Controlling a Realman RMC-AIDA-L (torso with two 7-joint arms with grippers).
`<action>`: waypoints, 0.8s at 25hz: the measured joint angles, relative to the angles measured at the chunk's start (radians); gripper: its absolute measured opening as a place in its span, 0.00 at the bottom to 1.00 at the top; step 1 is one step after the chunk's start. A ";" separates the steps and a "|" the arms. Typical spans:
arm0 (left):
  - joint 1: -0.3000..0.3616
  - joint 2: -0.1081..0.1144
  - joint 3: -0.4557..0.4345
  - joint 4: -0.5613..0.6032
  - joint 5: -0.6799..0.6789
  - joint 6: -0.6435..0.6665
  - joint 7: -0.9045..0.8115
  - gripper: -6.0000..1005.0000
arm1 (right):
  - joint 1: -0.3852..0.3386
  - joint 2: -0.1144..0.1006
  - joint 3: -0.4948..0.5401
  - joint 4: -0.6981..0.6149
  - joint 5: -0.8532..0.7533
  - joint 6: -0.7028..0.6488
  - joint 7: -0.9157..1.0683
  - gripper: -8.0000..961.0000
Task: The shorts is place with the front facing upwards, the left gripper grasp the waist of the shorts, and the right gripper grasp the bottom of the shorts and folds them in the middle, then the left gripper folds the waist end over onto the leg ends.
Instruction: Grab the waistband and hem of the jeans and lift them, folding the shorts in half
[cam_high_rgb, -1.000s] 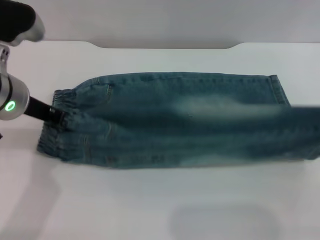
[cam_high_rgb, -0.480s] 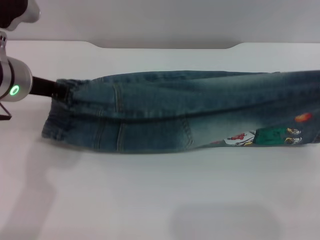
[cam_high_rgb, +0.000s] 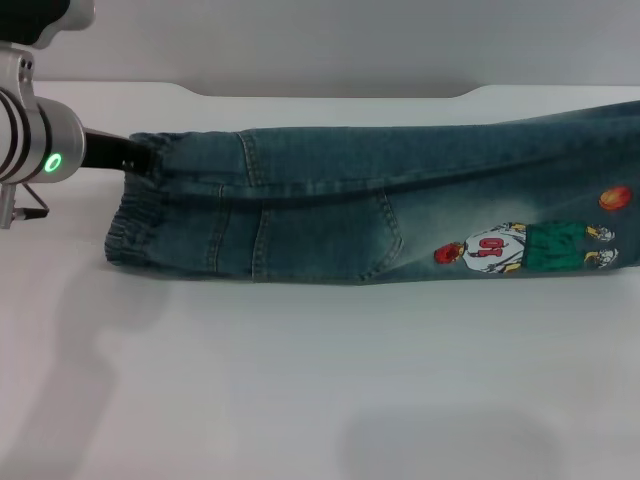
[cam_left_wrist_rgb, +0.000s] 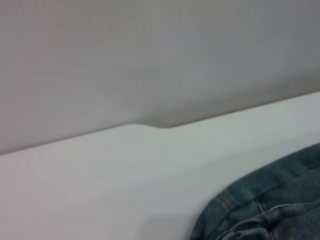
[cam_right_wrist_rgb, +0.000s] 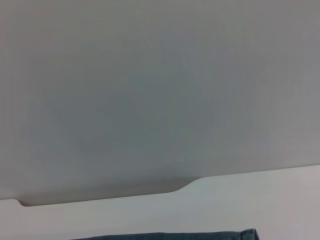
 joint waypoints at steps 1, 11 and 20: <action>-0.001 0.000 0.000 0.004 -0.002 0.010 0.001 0.08 | 0.005 0.000 -0.001 0.012 0.000 -0.010 -0.008 0.12; -0.026 0.001 0.016 0.165 -0.056 0.184 0.046 0.13 | 0.072 0.000 -0.003 0.212 0.005 -0.162 -0.206 0.14; -0.056 0.001 0.048 0.341 -0.080 0.430 0.051 0.18 | 0.073 -0.002 0.002 0.352 0.150 -0.314 -0.434 0.23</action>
